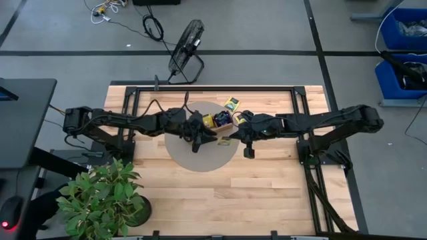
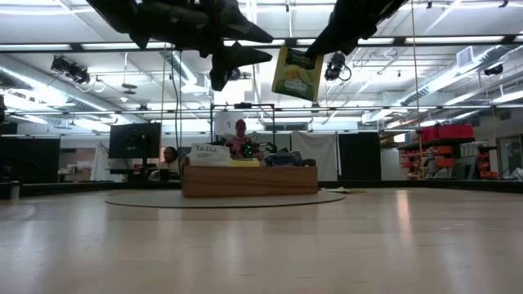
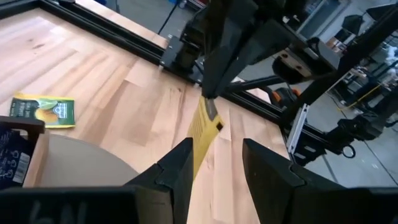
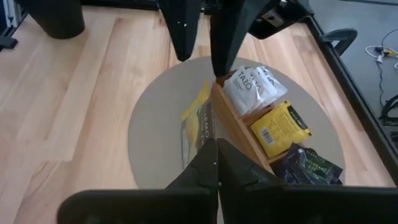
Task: Pick & Place Tea
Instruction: Put the yellow tea bag into the middle section of the wooden organizer
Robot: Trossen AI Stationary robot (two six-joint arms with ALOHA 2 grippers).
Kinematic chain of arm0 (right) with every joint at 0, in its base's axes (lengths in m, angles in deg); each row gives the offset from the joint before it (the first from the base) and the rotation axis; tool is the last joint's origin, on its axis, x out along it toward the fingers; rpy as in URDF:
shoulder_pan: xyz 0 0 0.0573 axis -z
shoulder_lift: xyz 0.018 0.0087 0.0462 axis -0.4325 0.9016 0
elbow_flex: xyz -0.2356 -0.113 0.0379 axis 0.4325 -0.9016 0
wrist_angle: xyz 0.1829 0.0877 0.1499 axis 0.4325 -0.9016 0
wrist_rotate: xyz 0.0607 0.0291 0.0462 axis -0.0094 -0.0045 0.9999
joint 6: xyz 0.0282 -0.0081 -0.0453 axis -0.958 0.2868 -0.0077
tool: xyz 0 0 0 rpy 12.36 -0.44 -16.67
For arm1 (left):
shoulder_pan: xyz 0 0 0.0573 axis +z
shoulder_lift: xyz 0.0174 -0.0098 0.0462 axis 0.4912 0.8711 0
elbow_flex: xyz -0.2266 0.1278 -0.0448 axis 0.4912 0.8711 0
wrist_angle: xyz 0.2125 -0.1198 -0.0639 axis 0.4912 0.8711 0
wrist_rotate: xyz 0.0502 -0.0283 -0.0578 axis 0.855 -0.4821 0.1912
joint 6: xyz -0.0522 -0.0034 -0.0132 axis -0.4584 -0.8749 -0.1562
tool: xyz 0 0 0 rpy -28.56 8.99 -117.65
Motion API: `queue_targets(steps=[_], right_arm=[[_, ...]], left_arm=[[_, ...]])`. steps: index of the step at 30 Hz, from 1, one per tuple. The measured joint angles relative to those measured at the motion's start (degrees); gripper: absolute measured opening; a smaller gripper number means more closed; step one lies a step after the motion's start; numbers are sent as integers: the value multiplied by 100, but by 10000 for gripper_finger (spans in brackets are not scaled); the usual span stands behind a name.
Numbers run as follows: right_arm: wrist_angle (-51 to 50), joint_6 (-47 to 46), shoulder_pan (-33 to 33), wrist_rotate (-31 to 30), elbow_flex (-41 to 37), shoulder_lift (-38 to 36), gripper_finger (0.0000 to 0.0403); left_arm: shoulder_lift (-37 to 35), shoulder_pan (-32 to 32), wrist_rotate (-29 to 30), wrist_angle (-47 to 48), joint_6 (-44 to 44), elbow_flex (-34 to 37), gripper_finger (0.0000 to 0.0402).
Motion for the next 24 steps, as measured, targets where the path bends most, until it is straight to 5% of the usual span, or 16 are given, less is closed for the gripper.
queue_targets(steps=[24], right_arm=[[455, -48, 30, 152, 9, 269, 0]], left_arm=[[261, -73, 185, -54, 172, 6, 139]])
